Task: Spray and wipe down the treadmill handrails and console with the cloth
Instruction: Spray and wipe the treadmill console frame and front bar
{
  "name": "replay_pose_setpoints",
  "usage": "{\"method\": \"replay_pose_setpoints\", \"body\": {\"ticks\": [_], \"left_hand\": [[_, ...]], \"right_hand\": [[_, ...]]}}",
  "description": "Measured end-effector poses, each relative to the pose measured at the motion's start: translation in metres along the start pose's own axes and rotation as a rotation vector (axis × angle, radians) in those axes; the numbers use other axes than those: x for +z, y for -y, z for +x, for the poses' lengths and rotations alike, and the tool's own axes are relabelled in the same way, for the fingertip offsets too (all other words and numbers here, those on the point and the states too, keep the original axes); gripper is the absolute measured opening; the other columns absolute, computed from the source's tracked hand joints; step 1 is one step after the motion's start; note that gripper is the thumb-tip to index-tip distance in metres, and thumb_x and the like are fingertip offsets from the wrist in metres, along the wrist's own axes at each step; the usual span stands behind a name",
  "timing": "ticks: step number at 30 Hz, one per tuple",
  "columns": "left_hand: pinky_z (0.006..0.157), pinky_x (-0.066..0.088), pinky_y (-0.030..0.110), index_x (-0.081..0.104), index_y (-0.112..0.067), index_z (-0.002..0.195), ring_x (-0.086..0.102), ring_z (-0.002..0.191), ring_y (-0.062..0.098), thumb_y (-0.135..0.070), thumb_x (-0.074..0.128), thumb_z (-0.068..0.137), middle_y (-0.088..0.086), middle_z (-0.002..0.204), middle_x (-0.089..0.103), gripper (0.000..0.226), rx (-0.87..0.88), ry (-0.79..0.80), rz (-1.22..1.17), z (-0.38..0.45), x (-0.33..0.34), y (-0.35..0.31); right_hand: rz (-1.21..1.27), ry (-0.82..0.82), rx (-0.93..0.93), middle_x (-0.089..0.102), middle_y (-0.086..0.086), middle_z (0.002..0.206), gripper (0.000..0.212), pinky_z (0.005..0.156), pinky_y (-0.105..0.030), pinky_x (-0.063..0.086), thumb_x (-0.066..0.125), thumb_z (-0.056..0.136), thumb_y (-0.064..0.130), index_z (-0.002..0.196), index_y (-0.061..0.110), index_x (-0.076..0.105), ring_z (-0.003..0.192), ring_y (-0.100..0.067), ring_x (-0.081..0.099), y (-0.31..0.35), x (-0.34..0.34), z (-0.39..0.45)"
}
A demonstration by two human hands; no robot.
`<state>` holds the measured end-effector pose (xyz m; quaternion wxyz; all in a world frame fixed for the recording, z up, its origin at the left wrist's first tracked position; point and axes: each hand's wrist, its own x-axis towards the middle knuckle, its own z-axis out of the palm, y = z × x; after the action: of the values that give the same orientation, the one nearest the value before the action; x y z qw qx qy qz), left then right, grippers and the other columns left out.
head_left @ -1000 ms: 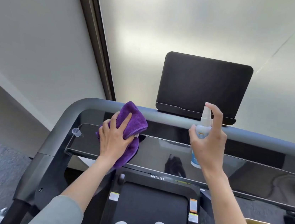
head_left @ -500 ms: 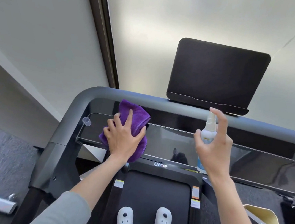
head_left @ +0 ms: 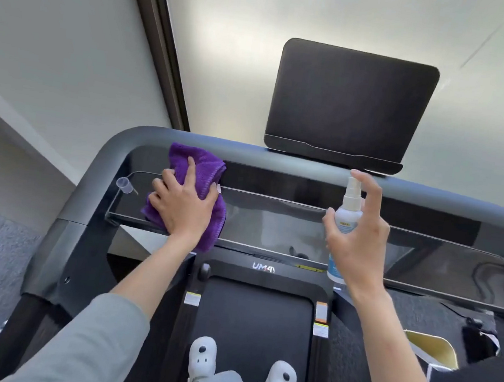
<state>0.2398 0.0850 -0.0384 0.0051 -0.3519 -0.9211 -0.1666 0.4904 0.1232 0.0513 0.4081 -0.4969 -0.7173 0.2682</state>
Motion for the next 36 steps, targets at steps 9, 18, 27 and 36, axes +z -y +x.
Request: {"method": "replay_pose_setpoints", "body": {"ticks": [9,18,27,36], "left_hand": [[0.082,0.035,0.045,0.040,-0.027,0.146,0.043,0.101,0.036,-0.061,0.048,0.088,0.019,0.120,0.046,0.067,-0.022,-0.020,0.049,-0.049,0.016,-0.071],[0.080,0.035,0.043,0.031,-0.024,0.149,0.044,0.096,0.033,-0.062,0.039,0.092,0.017,0.116,0.047,0.069,-0.002,0.006,0.097,-0.107,0.040,-0.174],[0.075,0.036,0.041,0.035,-0.024,0.148,0.047,0.091,0.030,-0.061,0.044,0.091,0.014,0.114,0.051,0.069,0.143,0.035,0.096,-0.156,0.055,-0.245],[0.079,0.039,0.041,0.030,-0.025,0.150,0.048,0.095,0.029,-0.063,0.041,0.091,0.012,0.118,0.050,0.071,0.373,0.086,0.088,-0.203,0.074,-0.315]], "right_hand": [[0.023,-0.061,-0.048,0.064,-0.019,0.093,0.060,0.080,-0.011,0.038,0.067,0.084,-0.006,0.136,0.016,0.047,0.068,-0.029,0.055,-0.050,-0.066,0.007],[0.042,-0.072,0.064,0.047,-0.018,0.050,0.061,0.092,-0.022,0.036,0.061,0.086,-0.006,0.135,0.024,0.041,0.038,-0.033,0.042,-0.105,-0.131,0.005],[0.057,-0.122,0.169,0.057,-0.006,0.063,0.060,0.060,-0.046,0.057,0.062,0.089,-0.001,0.135,0.030,0.040,0.048,-0.030,0.062,-0.136,-0.164,0.002],[-0.001,-0.233,0.257,0.055,-0.004,0.071,0.060,0.058,-0.053,0.055,0.063,0.087,-0.001,0.134,0.029,0.042,0.054,-0.035,0.060,-0.158,-0.190,-0.012]]}}
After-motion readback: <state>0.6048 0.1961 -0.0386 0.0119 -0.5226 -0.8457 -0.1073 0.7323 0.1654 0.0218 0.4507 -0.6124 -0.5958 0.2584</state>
